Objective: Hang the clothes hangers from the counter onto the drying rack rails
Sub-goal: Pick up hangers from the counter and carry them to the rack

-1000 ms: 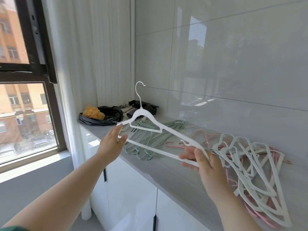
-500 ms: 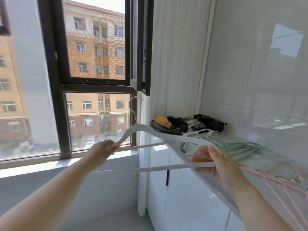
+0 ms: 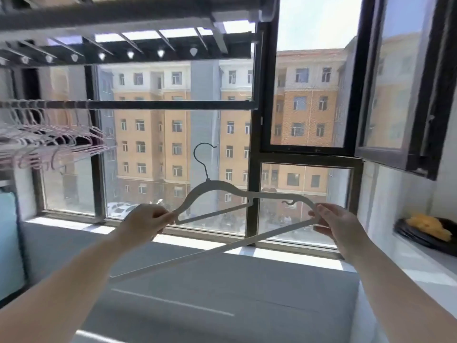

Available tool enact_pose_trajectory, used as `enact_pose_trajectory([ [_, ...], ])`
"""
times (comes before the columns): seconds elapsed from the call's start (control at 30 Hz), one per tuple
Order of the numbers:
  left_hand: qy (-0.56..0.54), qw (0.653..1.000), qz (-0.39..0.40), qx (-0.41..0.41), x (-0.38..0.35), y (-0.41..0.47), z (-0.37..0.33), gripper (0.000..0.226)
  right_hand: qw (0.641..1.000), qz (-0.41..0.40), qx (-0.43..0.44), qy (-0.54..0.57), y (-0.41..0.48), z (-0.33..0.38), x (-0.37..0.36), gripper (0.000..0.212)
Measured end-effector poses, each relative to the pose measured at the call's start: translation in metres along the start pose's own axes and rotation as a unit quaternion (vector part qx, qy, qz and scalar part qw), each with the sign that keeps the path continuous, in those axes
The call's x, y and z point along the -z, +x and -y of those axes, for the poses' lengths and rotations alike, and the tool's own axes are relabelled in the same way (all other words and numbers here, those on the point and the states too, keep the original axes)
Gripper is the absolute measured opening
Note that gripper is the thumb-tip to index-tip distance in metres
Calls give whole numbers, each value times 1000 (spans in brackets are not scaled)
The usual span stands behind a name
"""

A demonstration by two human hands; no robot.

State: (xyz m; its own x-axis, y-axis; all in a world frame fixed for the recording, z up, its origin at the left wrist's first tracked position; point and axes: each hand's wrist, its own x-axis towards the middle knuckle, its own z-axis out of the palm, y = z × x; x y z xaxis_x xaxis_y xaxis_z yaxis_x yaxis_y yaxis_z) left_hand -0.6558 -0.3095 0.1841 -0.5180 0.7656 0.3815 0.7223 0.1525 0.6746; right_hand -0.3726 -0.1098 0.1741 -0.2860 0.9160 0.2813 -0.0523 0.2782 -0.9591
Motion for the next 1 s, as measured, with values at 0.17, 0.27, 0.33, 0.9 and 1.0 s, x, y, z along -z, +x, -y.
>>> enact_pose_trajectory([
  [0.17, 31, 997, -65, 37, 86, -13, 45, 27, 993, 56, 41, -92, 13, 13, -109, 26],
  [0.27, 35, 991, -106, 77, 123, -18, 62, 33, 985, 80, 64, -136, 21, 28, -163, 29],
  [0.33, 28, 986, -127, 107, 144, -18, 71, 32, 976, 101, 97, -168, 28, 39, -198, 31],
  [0.9, 165, 959, -182, 142, 229, 143, 130, 23, 776, -22, 402, -485, 177, 153, -399, 47],
  [1.0, 159, 957, -197, 144, 229, 179, 134, 19, 730, -35, 399, -553, 204, 160, -412, 47],
])
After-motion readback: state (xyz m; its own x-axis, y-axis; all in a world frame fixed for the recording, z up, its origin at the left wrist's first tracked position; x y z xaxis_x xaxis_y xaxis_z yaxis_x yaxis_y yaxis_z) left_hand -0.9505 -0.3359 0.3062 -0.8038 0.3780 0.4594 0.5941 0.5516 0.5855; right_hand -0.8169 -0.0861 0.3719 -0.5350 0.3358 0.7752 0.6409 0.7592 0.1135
